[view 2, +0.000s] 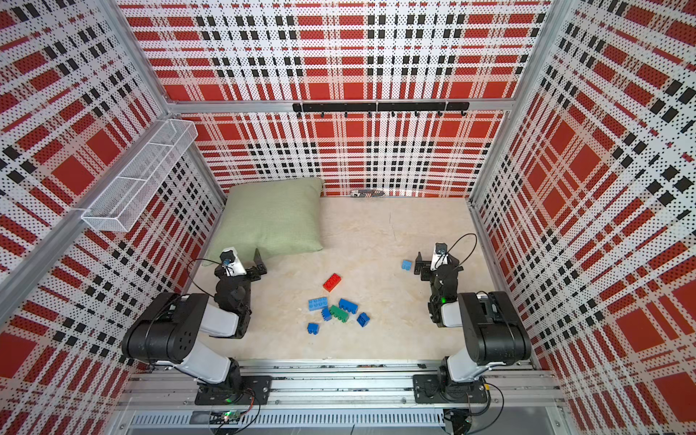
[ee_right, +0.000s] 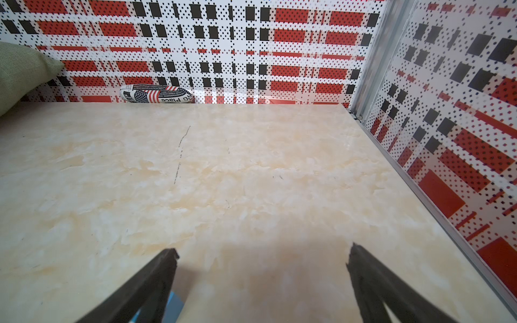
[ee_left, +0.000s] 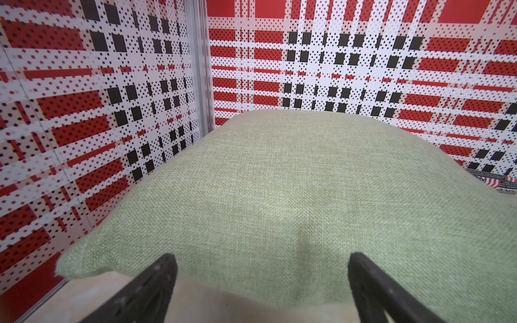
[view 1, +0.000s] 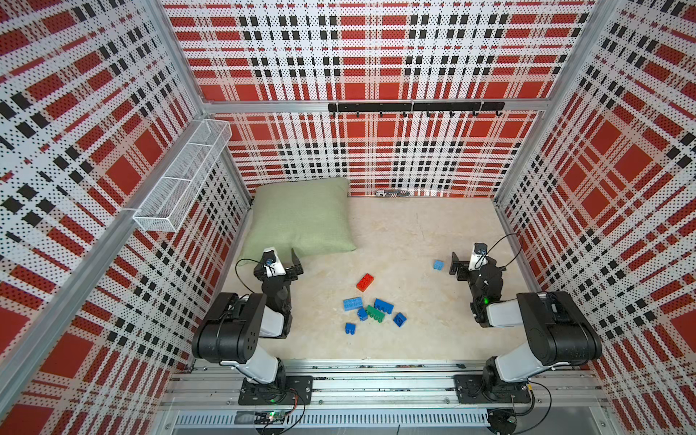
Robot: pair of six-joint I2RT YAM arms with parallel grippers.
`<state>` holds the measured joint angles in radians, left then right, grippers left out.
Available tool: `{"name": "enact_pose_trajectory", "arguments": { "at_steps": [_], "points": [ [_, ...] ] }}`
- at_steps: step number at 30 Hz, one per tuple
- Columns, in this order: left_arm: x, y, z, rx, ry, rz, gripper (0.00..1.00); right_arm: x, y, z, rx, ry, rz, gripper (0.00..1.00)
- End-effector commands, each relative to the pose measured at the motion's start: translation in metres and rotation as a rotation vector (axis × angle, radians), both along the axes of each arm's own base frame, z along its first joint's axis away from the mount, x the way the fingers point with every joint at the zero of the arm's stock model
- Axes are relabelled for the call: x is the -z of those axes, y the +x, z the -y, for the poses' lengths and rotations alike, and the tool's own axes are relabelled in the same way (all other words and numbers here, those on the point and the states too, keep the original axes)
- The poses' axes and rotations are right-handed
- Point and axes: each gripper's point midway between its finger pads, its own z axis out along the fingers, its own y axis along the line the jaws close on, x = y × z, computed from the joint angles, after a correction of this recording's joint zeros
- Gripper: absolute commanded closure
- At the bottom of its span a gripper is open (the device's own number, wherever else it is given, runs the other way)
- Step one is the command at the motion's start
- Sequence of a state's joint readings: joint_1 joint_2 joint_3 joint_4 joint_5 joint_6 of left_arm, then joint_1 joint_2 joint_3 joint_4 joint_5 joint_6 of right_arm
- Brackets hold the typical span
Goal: Assemble a heart with lego
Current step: Adjust the lego brick at the center of the board.
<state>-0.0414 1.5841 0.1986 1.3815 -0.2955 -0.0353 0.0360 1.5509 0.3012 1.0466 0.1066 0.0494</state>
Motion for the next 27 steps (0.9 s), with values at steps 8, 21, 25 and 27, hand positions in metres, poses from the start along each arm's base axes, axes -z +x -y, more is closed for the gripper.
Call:
{"name": "enact_pose_trajectory", "arguments": {
  "at_steps": [8, 21, 25, 27],
  "points": [
    [-0.063, -0.038, -0.004, -0.049, -0.010, 0.185, 0.01, -0.048, 0.004, 0.010, 0.063, 0.064, -0.010, 0.00],
    [-0.082, -0.054, 0.003, 0.120, -0.622, 0.286, 0.01, -0.027, -0.009, -0.002, 0.085, 0.227, -0.477, 0.00],
    [-0.077, -0.057, 0.028, 0.190, -0.669, 0.239, 0.01, -0.002, -0.016, -0.025, -0.026, 0.283, -0.573, 0.00],
    [-0.071, -0.057, 0.040, 0.197, -0.673, 0.197, 0.01, 0.009, -0.016, -0.025, -0.022, 0.282, -0.605, 0.00]
  ]
}}
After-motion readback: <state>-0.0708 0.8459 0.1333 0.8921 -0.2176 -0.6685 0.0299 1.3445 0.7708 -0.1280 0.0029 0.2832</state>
